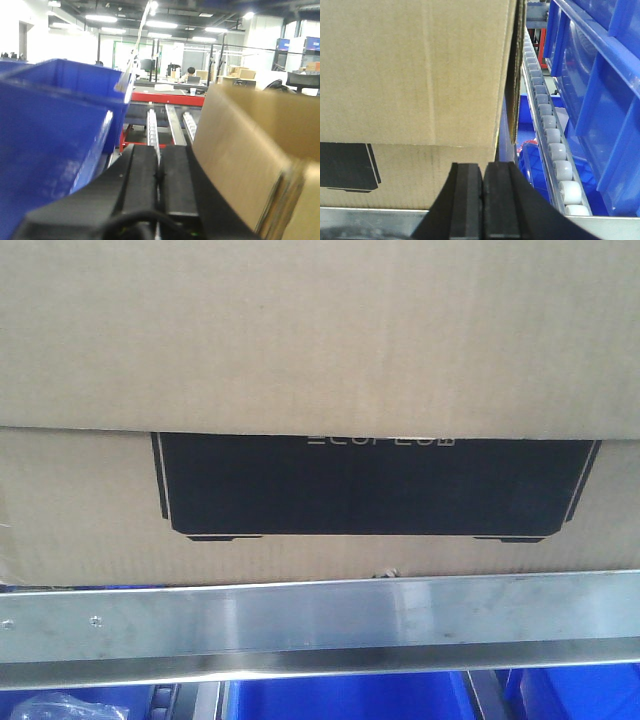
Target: Grab box from left shelf to table start
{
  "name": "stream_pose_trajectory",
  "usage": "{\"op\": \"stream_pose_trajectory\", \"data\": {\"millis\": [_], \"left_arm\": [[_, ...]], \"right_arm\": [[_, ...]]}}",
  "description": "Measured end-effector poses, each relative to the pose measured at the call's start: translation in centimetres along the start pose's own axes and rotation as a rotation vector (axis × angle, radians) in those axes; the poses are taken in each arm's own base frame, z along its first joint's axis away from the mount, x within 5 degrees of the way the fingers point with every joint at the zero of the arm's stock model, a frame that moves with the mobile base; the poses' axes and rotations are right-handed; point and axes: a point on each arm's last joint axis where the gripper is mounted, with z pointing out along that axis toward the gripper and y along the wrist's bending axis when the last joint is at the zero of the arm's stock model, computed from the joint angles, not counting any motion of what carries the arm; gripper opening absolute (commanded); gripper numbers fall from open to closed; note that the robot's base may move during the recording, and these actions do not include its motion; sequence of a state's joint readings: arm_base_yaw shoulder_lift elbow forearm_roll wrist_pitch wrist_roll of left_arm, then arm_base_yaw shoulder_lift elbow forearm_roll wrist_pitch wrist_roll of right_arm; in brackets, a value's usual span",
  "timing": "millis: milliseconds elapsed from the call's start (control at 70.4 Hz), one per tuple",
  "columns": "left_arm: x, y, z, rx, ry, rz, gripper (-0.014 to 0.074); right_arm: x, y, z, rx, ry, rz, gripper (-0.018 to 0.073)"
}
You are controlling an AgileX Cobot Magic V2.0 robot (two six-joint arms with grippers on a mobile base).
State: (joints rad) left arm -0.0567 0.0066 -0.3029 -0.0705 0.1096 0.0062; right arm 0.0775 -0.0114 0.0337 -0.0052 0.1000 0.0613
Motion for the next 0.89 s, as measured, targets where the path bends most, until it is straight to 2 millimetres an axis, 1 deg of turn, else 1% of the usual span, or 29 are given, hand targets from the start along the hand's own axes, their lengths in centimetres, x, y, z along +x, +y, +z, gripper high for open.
{"op": "stream_pose_trajectory", "data": {"millis": [43, 57, 71, 99, 142, 256, 270, 355, 369, 455, 469, 554, 568, 582, 639, 739, 838, 895], "left_arm": [[-0.9, -0.1, 0.1, 0.001, 0.017, 0.002, 0.0332], [-1.2, -0.1, 0.2, 0.002, 0.021, 0.002, 0.0347], [-1.8, -0.1, 0.2, 0.003, 0.019, 0.002, 0.0384], [-2.3, -0.2, 0.5, 0.003, 0.036, 0.004, 0.0426], [-3.1, -0.3, 0.9, 0.004, 0.07, 0.0, 0.0447], [-4.8, -0.5, 2.4, 0.014, 0.157, -0.039, 0.044], [-5.2, -0.6, 2.6, 0.017, 0.162, -0.047, 0.044], [-6.3, -0.9, 4.3, 0.035, 0.256, -0.104, 0.044], [-6.8, -1.0, 4.6, 0.039, 0.264, -0.112, 0.044], [-7.7, -1.4, 6.7, 0.061, 0.377, -0.157, 0.044], [-8.1, -1.5, 7.0, 0.067, 0.386, -0.157, 0.044], [-8.7, -2.0, 9.3, 0.109, 0.497, -0.159, 0.044], [-9.1, -2.2, 9.6, 0.12, 0.502, -0.152, 0.044], [-9.1, -2.3, 10.2, 0.129, 0.524, -0.157, 0.044], [-9.5, -2.6, 11.5, 0.159, 0.565, -0.155, 0.044], [-9.8, -3.0, 14.2, 0.204, 0.645, -0.162, 0.044], [-9.5, -3.2, 16.7, 0.227, 0.715, -0.174, 0.044], [-9.1, -3.3, 18.0, 0.236, 0.757, -0.177, 0.044]], "right_arm": [[0.0, 0.0, 0.0, 0.0, 0.0, 0.0, 0.0057], [0.0, 0.0, 0.0, 0.0, 0.0, 0.0, 0.0057], [0.0, 0.0, 0.0, 0.0, 0.0, 0.0, 0.0057], [0.0, 0.0, 0.0, 0.0, 0.0, 0.0, 0.0057], [0.0, 0.0, 0.0, 0.0, 0.0, 0.0, 0.0057], [0.0, 0.0, 0.0, 0.0, 0.0, 0.0, 0.0057], [0.0, 0.0, 0.0, 0.0, 0.0, 0.0, 0.0057], [0.0, 0.0, 0.0, 0.0, 0.0, 0.0, 0.0057], [0.0, 0.0, 0.0, 0.0, 0.0, 0.0, 0.0057], [0.0, 0.0, 0.0, 0.0, 0.0, 0.0, 0.0057], [0.0, 0.0, 0.0, 0.0, 0.0, 0.0, 0.0057], [0.0, 0.0, 0.0, 0.0, 0.0, 0.0, 0.0057], [0.0, 0.0, 0.0, 0.0, 0.0, 0.0, 0.0057], [0.0, 0.0, 0.0, 0.0, 0.0, 0.0, 0.0057], [0.0, 0.0, 0.0, 0.0, 0.0, 0.0, 0.0057], [0.0, 0.0, 0.0, 0.0, 0.0, 0.0, 0.0057], [0.0, 0.0, 0.0, 0.0, 0.0, 0.0, 0.0057], [0.0, 0.0, 0.0, 0.0, 0.0, 0.0, 0.0057]]}}
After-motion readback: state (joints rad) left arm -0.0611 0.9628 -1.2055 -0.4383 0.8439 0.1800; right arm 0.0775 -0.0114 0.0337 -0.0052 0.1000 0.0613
